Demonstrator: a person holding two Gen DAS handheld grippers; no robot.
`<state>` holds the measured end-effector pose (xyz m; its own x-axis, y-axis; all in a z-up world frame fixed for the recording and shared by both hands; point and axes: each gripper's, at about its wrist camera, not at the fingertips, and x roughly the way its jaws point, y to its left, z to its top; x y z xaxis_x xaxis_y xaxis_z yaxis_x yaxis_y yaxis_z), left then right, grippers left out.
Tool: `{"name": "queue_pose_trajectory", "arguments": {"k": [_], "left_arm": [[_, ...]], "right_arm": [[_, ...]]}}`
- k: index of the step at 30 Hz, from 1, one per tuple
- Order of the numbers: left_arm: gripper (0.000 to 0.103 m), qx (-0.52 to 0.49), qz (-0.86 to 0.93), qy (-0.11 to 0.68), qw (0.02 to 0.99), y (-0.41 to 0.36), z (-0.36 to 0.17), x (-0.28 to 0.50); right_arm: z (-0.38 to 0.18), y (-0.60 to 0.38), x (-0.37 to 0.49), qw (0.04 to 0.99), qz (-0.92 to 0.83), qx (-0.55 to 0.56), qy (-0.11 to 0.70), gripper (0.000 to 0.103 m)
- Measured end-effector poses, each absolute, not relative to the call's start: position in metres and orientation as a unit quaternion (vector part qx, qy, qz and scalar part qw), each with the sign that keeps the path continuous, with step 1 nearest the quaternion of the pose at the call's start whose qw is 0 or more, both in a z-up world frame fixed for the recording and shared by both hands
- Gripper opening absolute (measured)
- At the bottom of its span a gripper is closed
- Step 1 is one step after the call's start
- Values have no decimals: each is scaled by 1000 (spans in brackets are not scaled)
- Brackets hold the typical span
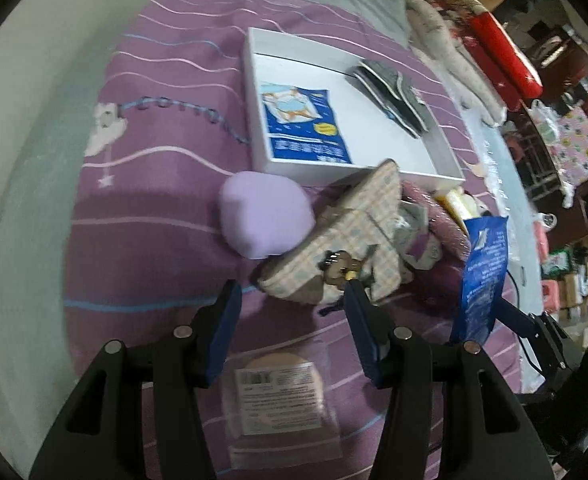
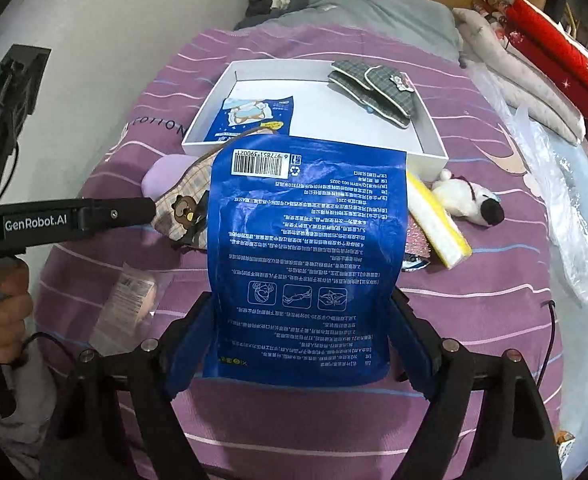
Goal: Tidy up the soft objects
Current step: 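Grasp the beige plaid pouch with the left gripper while the right holds the blue packet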
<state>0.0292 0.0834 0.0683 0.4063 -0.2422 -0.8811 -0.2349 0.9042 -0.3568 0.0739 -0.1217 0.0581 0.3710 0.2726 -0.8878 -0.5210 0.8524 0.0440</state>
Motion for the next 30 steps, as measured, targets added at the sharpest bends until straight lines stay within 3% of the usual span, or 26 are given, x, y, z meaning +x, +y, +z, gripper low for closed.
{"name": "queue_pose_trajectory", "arguments": {"k": [2,9,16,30], "left_arm": [[61,-218,-7,542,811,80,64,32],[60,-227,-20,541,810,72,37,48],[45,-177,8,537,825,60,39,47],[36,-151,11,494,856,59,76,31]], "right_arm": [[60,-124,74,821,241,-119,504,83],[64,-132,77,825,238,-107,501,83],[64,-136,80,824,238,-96,505,83],[85,-150,108,834,231,-78,495,83]]}}
